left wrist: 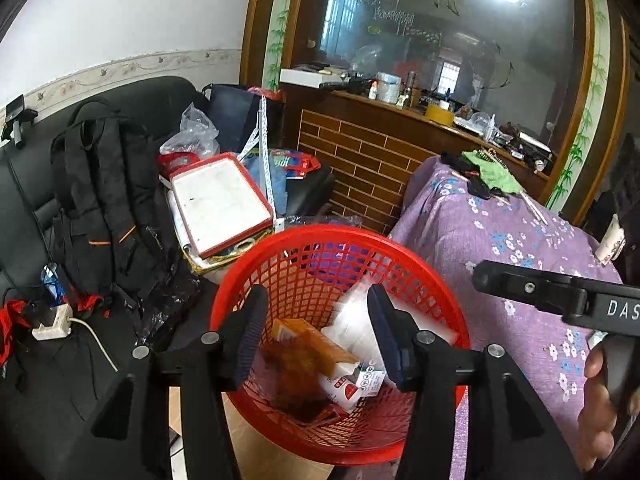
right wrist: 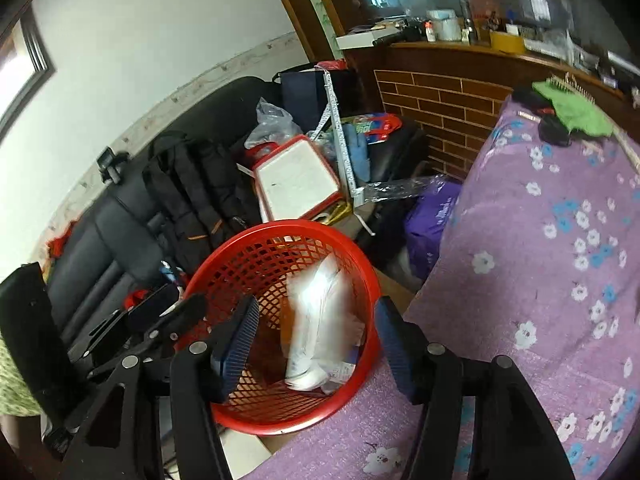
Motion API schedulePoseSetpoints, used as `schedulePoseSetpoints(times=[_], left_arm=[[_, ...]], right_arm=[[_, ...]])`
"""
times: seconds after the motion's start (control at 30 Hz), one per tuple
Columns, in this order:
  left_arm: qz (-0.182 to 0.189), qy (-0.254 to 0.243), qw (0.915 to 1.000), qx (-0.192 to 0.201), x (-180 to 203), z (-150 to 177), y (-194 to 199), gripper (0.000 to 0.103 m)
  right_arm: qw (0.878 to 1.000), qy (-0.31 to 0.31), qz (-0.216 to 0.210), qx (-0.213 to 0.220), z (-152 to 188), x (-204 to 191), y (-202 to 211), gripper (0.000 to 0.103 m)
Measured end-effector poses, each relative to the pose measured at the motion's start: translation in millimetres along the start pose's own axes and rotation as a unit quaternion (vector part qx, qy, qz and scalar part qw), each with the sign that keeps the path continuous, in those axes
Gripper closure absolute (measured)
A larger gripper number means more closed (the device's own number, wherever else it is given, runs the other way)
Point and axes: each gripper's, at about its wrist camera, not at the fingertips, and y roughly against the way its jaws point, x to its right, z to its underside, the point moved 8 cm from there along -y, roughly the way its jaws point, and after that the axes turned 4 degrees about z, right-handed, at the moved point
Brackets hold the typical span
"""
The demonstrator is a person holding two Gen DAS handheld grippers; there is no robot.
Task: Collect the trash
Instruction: 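Open both grippers over the red basket to drop the items, then grasp the white tissue with the left gripper while the right gripper grasps the teal tissue pack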
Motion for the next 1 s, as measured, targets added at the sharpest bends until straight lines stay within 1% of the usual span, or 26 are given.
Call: schedulePoseSetpoints(times=[0.07, 0.13, 0.27, 0.33, 0.4, 0.47, 0.53, 0.6, 0.63, 0.7, 0.73, 0.8, 0.87, 0.93, 1.0], left_arm=[[0.002, -0.001, 1.0, 0.002, 2, -1, 1, 0.049], [0.009, -0.004, 1.0, 0.0, 8, -1, -1, 0.049], [0.026, -0.025, 0.9993, -0.005, 36, 3, -1, 0.049], [0.036, -0.045, 0.9983, -0.007, 59, 5, 1, 0.049], [0.045, -0.062, 0.997, -0.011, 80, 7, 1, 0.048], [0.058, -0.081, 0.9949, -0.015, 106, 9, 2, 0.048], [0.067, -0.099, 0.9926, -0.018, 128, 12, 2, 0.046], [0.079, -0.124, 0.9889, -0.023, 159, 16, 2, 0.046], [0.083, -0.13, 0.9876, -0.026, 168, 17, 1, 0.046], [0.099, -0.149, 0.9832, -0.034, 196, 23, 1, 0.045], [0.109, -0.157, 0.9808, -0.039, 211, 26, 1, 0.045], [0.122, -0.168, 0.9769, -0.049, 234, 31, -2, 0.044], [0.135, -0.183, 0.9721, -0.059, 259, 36, -6, 0.044], [0.141, -0.197, 0.9678, -0.069, 283, 40, -13, 0.043], [0.15, -0.204, 0.964, -0.083, 303, 44, -21, 0.043]], right_arm=[[1.0, -0.005, 0.017, 0.009, 1, 13, 9, 0.038], [1.0, -0.008, 0.025, 0.018, 5, 26, 22, 0.038], [0.998, -0.022, 0.047, 0.027, 16, 56, 48, 0.038], [0.998, -0.03, 0.055, 0.03, 23, 72, 61, 0.038], [0.996, -0.05, 0.071, 0.038, 32, 97, 81, 0.038], [0.994, -0.064, 0.078, 0.043, 40, 119, 98, 0.038], [0.991, -0.081, 0.096, 0.054, 46, 144, 117, 0.038], [0.986, -0.101, 0.111, 0.067, 55, 173, 139, 0.038], [0.984, -0.114, 0.121, 0.071, 61, 191, 151, 0.037], [0.977, -0.143, 0.14, 0.073, 77, 228, 170, 0.037], [0.975, -0.152, 0.147, 0.072, 81, 240, 175, 0.037], [0.965, -0.18, 0.179, 0.065, 99, 283, 191, 0.037], [0.956, -0.204, 0.2, 0.061, 111, 316, 202, 0.037], [0.949, -0.23, 0.208, 0.051, 125, 343, 206, 0.037], [0.947, -0.256, 0.188, 0.045, 137, 362, 206, 0.037]])
